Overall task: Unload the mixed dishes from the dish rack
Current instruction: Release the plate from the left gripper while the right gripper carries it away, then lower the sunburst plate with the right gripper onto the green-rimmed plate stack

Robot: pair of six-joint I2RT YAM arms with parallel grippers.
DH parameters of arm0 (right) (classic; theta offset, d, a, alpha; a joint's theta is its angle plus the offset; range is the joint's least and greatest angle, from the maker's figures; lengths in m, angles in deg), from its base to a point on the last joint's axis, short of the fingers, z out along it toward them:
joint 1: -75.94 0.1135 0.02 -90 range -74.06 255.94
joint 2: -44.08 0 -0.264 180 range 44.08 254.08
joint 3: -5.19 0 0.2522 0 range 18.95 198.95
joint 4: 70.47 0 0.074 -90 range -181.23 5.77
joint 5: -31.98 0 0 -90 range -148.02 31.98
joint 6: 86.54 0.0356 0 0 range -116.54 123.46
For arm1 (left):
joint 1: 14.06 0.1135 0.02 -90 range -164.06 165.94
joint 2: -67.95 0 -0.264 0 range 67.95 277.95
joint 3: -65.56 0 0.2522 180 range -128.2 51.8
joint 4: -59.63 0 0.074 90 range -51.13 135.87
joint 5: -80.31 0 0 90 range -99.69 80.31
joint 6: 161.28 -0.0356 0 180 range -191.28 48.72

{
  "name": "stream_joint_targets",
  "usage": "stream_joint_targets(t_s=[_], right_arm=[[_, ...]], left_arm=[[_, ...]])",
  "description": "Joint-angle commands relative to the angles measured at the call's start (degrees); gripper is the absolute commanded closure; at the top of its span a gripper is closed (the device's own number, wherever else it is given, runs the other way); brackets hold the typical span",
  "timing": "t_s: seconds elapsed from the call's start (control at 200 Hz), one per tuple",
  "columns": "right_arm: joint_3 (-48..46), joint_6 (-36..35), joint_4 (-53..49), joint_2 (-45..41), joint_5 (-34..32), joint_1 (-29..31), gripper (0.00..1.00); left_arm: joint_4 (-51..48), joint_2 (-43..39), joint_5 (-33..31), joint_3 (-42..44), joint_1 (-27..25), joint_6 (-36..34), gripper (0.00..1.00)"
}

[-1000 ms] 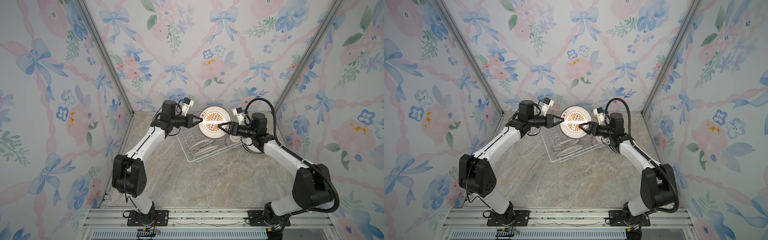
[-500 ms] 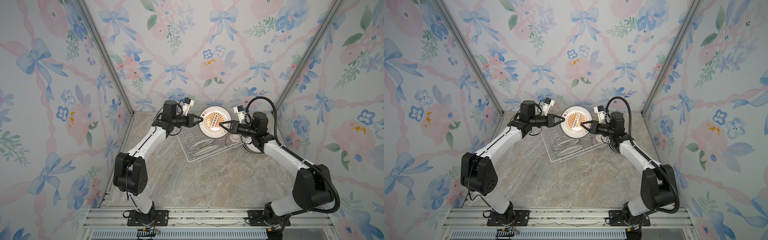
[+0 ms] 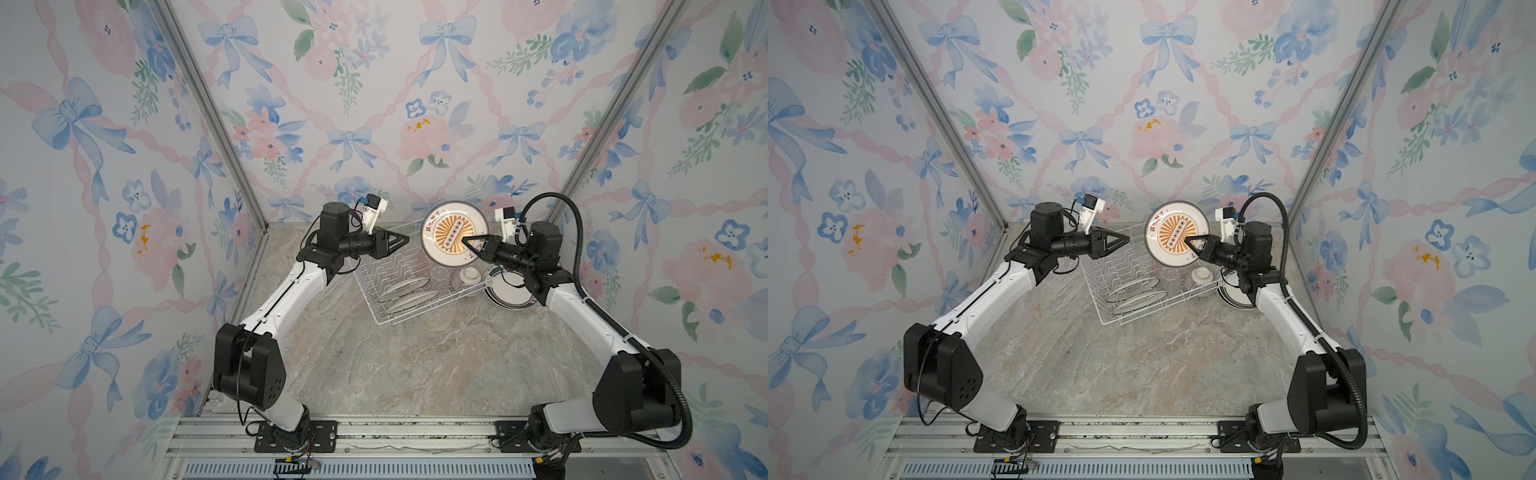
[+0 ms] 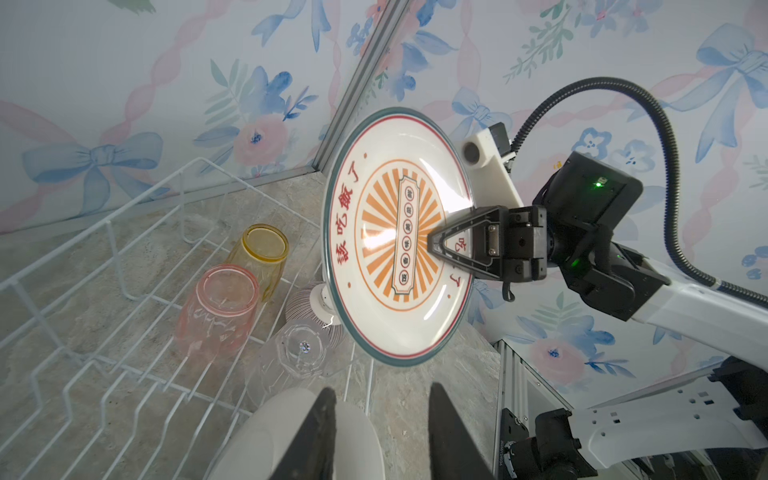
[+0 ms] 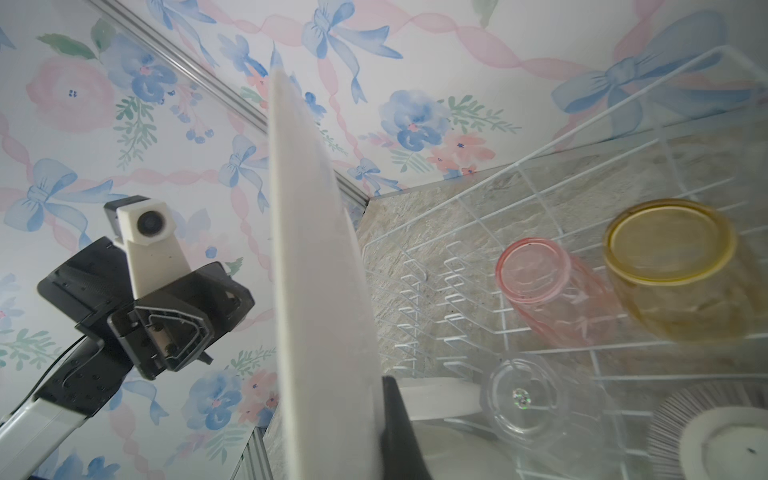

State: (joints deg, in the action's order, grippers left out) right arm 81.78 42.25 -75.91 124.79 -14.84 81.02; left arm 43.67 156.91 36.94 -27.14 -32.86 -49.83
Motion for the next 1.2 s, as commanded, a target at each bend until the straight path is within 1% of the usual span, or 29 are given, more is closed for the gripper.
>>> stream_joint_targets(t_s=[0.0, 0.045, 0.18, 0.195, 0.265, 0.365, 0.44, 0.52, 0.75, 0.965, 1.12, 1.195], right_arm=[[0.8, -1.0, -6.9, -4.3, -2.1, -6.0, 1.00], [0.5, -2.0, -10.3, -5.5, -3.0, -9.6, 1.00], [-2.4, -2.6, -17.0, -9.1, -5.0, -22.6, 1.00], [-2.8, -4.3, -17.7, -9.3, -5.2, -24.2, 1.00], [-3.9, -7.3, -22.2, -10.2, -7.7, -29.6, 1.00], [-4.8, -11.5, -27.1, -9.6, -10.2, -34.2, 1.00], [-6.1, -12.4, -27.5, -8.3, -9.9, -35.2, 1.00], [-7.5, -12.6, -26.8, -6.5, -9.7, -34.9, 1.00], [-9.6, -12.7, -24.5, 1.4, -8.2, -33.8, 1.00], [-11.2, -9.2, -17.3, 7.3, -4.8, -31.3, 1.00], [-11.8, -6.3, -12.5, 10.2, -3.6, -30.2, 1.00], [-11.8, -5.8, -11.8, 11.2, -3.5, -29.8, 1.00]], left_arm=[[0.9, -4.4, -4.9, 2.4, -0.5, -2.8, 0.66], [-1.0, -5.8, -8.5, 3.1, -0.6, -4.1, 0.66], [-9.0, -9.4, -25.9, 4.9, -1.6, -8.3, 0.66], [-9.7, -9.7, -27.2, 5.1, -1.6, -8.7, 0.66], [-12.9, -10.1, -33.0, 5.9, -1.6, -9.7, 0.66], [-16.8, -9.0, -39.4, 6.3, -1.5, -10.6, 0.66], [-17.7, -7.9, -42.2, 7.1, -1.3, -10.7, 0.66], [-17.8, -6.9, -43.5, 8.1, -0.7, -9.9, 0.66], [-18.7, -5.6, -44.0, 9.3, 0.4, -9.4, 0.67], [-18.7, -6.0, -43.4, 9.6, 0.6, -9.4, 0.67], [-18.7, -5.9, -42.9, 9.7, 0.8, -9.4, 0.67], [-18.7, -5.9, -42.8, 9.8, 0.8, -9.4, 0.67]])
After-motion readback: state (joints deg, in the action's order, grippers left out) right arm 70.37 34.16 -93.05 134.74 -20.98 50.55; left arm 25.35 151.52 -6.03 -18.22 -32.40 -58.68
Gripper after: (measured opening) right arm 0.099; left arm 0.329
